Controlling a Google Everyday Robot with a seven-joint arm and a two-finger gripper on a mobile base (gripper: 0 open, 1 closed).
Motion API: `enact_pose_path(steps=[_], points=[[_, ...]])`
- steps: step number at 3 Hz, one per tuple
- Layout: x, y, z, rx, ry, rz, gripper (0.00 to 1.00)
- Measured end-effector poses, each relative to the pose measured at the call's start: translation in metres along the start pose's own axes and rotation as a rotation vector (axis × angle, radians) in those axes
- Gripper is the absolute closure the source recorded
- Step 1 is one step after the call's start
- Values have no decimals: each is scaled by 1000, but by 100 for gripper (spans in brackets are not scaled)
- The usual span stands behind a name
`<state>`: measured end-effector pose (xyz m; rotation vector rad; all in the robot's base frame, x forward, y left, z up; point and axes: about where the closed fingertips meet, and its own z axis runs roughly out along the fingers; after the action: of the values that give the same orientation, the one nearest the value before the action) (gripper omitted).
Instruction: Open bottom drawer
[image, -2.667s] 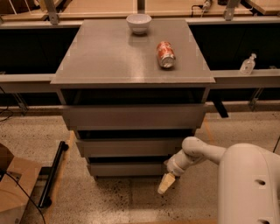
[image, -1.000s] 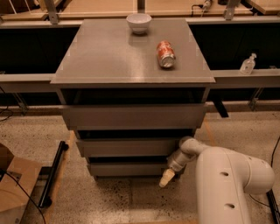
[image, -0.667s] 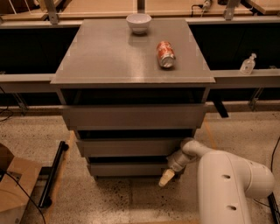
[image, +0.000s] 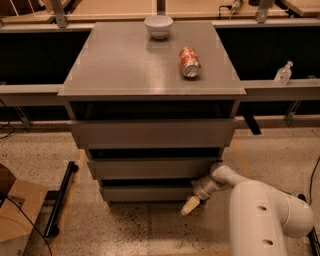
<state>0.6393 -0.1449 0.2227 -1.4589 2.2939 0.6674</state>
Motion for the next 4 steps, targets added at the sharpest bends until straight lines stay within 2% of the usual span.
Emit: enact_pose_path(steps=[2,3,4], points=[[-5,-4,16,-17,-56,8,0],[-8,-3,25,-44,-90,11,16],[-5,2,26,-56,-112,21,39]])
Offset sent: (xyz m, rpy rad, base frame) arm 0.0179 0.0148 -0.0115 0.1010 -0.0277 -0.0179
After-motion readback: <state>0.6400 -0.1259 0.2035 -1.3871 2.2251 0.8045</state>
